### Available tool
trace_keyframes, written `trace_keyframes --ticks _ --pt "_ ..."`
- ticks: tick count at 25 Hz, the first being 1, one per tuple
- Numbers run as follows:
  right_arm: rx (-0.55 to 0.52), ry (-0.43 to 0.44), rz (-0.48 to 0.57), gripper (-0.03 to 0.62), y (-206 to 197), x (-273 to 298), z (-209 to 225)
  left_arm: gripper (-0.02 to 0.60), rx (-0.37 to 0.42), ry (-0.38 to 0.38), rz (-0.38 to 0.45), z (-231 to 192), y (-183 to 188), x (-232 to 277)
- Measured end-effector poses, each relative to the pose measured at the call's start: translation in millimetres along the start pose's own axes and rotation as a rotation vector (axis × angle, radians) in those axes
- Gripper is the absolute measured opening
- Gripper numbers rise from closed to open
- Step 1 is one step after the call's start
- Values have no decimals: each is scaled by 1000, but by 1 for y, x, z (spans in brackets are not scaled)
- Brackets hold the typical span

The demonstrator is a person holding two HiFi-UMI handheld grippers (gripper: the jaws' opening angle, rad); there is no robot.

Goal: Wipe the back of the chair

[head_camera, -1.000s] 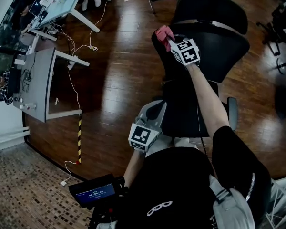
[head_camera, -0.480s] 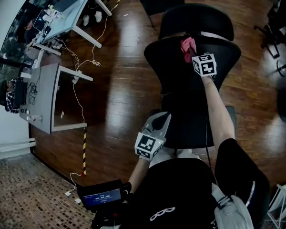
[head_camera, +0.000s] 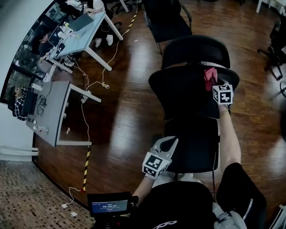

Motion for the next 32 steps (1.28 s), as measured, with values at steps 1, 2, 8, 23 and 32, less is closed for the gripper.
trace_keyframes --ticks 1,2,8,23,32 --pt "5 -9 0 43 -3 -2 7 -6 2 -2 -2 2 -1 3" --pt "10 -17 1 43 -5 -4 13 -6 3 -3 -3 4 -1 5" --pt "38 -70 -5 43 -15 -20 52 -6 5 -13 -7 16 1 11" --pt "204 -267 -65 43 -56 -55 137 -6 -8 6 -5 28 -9 6" --pt "320 -370 -188 43 -95 -56 153 -6 -36 15 1 25 -23 -11"
Point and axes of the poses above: the fingertips, and each gripper's own axes: x forward along the fingers, z to its right, y out of its top, the point moved 4 cm from there along -x, backward along the fingers, and after that the axes turned 9 degrees about -z, right-handed, at the moved point
